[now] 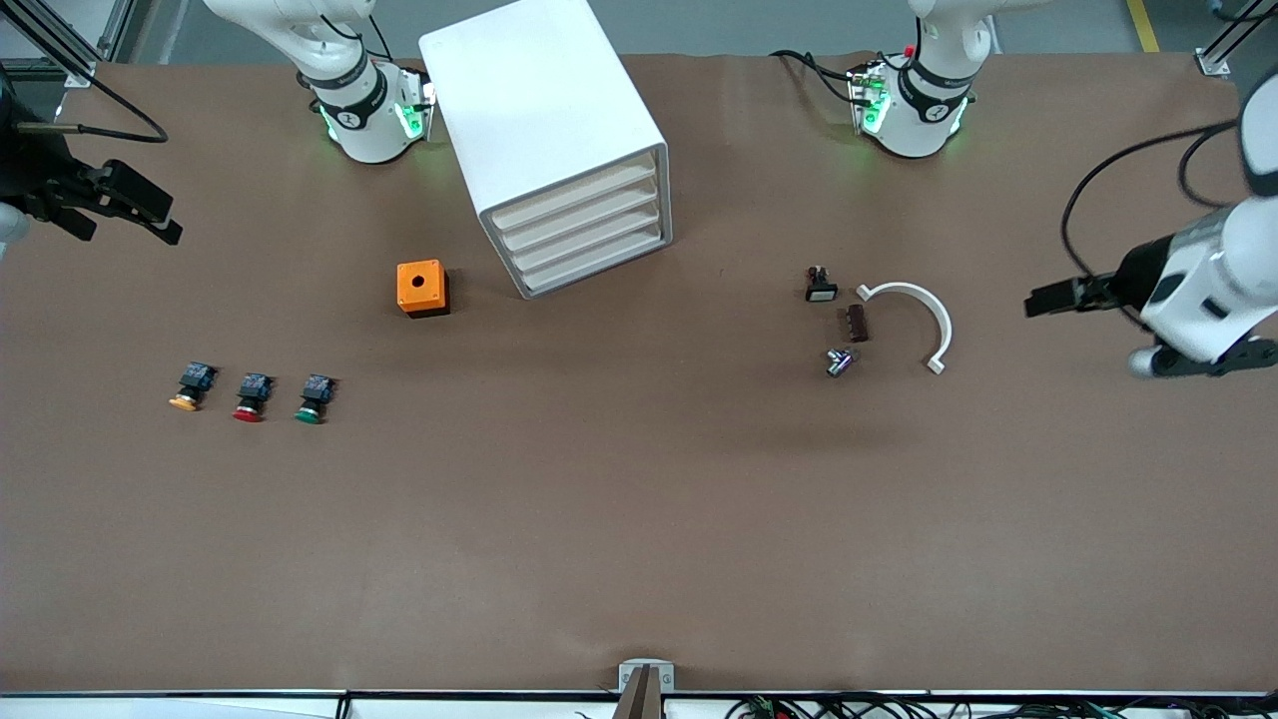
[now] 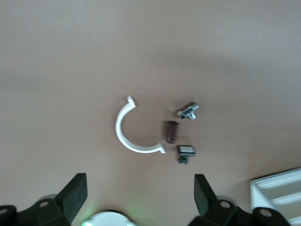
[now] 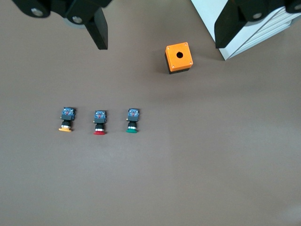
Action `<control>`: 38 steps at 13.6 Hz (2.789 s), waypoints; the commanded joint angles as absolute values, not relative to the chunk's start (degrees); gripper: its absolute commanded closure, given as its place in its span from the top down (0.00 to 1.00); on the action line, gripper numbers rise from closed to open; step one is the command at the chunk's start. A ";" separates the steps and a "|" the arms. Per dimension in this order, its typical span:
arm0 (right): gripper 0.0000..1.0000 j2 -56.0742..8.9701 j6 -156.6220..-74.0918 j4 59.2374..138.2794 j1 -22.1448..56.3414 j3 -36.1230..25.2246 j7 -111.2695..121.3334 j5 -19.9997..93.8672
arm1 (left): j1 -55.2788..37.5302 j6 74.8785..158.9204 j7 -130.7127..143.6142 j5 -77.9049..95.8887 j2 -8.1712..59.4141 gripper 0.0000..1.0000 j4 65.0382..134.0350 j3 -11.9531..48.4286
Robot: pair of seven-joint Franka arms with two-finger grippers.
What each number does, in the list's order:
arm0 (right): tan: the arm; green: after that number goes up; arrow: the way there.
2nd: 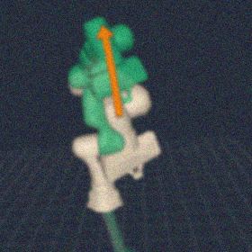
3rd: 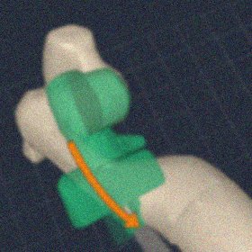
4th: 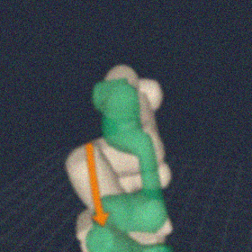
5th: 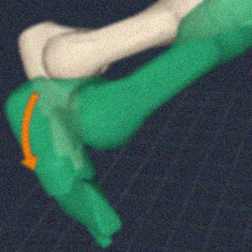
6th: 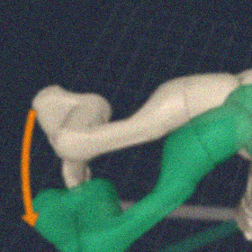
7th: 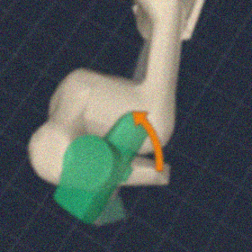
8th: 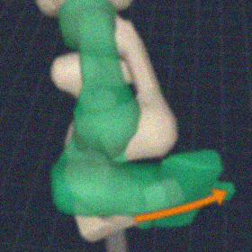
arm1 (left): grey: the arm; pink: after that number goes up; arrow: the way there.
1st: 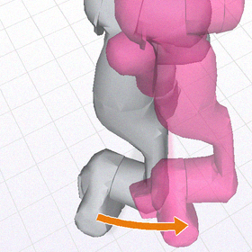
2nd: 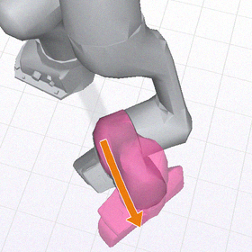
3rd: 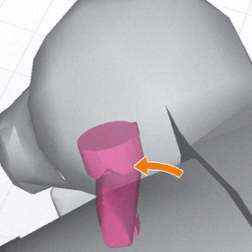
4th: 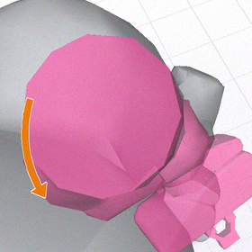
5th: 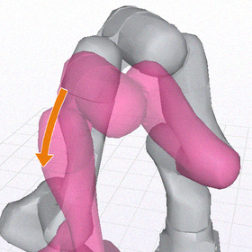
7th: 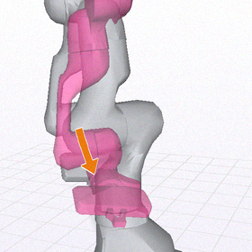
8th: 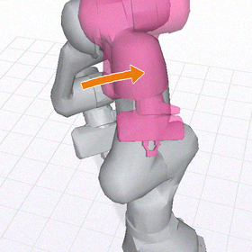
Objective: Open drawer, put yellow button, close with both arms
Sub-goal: 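Move the left gripper toward the white drawer cabinet, then grasp the drawer handle with the left gripper and pull it open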
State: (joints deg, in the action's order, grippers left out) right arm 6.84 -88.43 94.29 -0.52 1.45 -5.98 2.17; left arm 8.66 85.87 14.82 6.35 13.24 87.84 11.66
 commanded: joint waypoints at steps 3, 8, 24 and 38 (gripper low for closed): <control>1.00 7.21 -86.67 94.48 -0.97 1.67 -6.94 3.08 | 5.72 85.43 32.39 10.45 18.19 1.00 85.78 11.69; 1.00 7.12 -86.13 94.48 -0.70 1.67 -6.94 3.08 | -0.07 85.52 55.32 13.17 20.56 1.00 85.78 11.69; 1.00 6.86 -88.86 93.34 -0.26 1.67 -3.08 2.29 | -15.55 84.81 118.36 37.05 34.97 1.00 82.79 11.78; 1.00 -7.71 -92.19 91.14 -3.85 1.49 -2.37 1.31 | -29.53 88.68 148.80 57.30 43.42 0.49 79.63 11.60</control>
State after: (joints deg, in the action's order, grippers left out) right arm -2.99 -91.17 92.86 -1.37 0.98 -3.26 1.57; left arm -27.96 88.15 147.01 55.64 42.52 81.36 11.92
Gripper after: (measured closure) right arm 0.000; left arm 0.515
